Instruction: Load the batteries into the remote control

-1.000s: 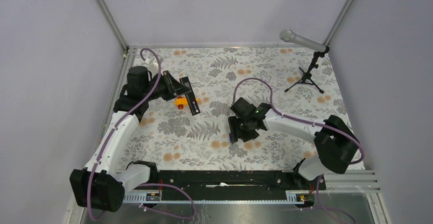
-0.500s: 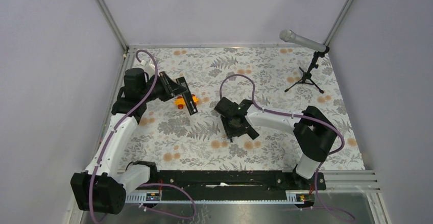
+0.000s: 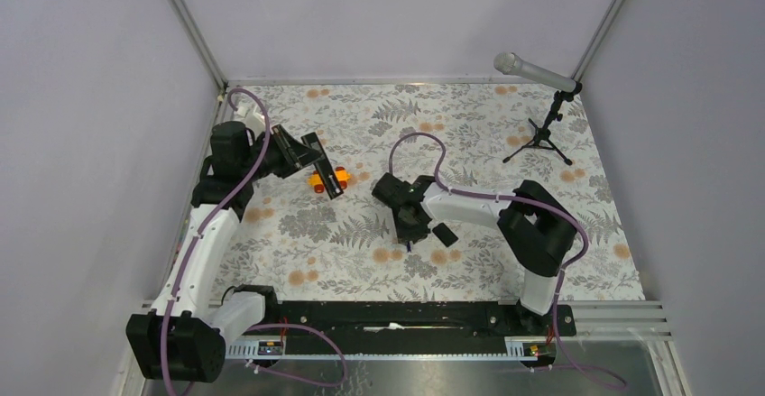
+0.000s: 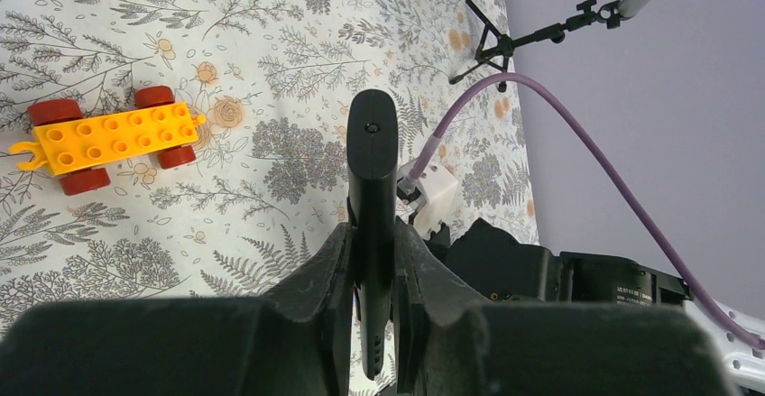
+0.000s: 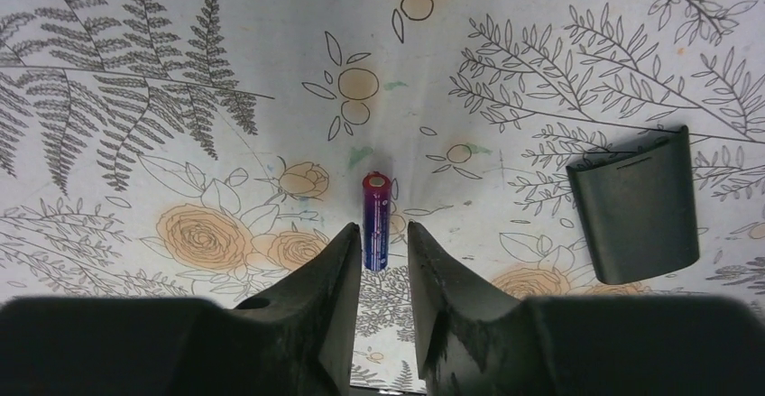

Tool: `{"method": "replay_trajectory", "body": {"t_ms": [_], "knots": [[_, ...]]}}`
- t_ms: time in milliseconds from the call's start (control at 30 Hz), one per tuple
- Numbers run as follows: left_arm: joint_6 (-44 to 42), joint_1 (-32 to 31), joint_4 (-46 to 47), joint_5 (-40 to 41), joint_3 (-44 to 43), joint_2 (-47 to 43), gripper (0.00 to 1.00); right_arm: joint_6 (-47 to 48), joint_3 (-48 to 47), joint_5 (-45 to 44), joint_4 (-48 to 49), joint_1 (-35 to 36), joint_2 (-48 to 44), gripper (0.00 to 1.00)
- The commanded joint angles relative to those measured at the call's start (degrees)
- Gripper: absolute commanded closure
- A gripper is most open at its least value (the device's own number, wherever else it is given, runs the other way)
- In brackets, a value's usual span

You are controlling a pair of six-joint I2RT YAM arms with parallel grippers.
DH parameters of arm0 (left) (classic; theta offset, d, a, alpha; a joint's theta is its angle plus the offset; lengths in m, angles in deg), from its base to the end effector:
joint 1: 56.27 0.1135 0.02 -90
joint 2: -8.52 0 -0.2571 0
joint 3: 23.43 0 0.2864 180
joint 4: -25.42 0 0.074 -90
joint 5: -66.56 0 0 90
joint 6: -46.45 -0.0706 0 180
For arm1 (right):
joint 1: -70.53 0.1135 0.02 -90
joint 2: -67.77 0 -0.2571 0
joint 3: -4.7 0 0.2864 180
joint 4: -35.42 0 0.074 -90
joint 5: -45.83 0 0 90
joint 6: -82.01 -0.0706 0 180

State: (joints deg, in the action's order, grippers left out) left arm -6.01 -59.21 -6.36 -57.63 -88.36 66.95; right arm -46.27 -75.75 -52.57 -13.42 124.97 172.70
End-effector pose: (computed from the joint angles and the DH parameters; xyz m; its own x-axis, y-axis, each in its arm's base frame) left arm 0.2873 -0.0545 0.3084 -0.6732 -0.4701 -0.5708 0.1762 0.6477 -0.7412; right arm 0.2341 0.3098 0.1055 -0.9208 -0.2342 -0.3120 -0.2675 0.9612 0.0680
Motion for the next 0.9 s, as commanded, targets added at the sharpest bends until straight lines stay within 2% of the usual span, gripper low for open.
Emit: {"method": "replay_trajectory", "body": {"t_ms": [0,200,367,567,733,867], "knots": [[0.4,0.5,2.7,0.5,0.0,-1.2,1.00,-6.0,1.4,-0.3,1.9,-0.2,-0.4,0.71],[0.5,0.5,2.9,0.4,0.0,-1.4,1.00,-9.3,4.2,3.7,4.3,-2.3,-0.7,0.88],[2.6,0.5,4.8,-0.8,0.9,-1.9,1.00,-16.6,8.0,2.5,6.2,-5.1,-6.4,0.99],[5.8,0.5,7.9,-0.3,3.0,-3.2,1.00,-36.1,13.6,0.3,8.1,-10.4,-13.5,1.00],[6.1,0.5,7.1,1.4,3.4,-4.1,1.00,-45.3,7.6,4.0,1.5,-10.5,-7.1,1.00],[6.0,0.5,6.6,2.1,3.7,-4.6,1.00,-48.2,3.6,4.0,0.2,-10.5,-2.4,1.00]]}}
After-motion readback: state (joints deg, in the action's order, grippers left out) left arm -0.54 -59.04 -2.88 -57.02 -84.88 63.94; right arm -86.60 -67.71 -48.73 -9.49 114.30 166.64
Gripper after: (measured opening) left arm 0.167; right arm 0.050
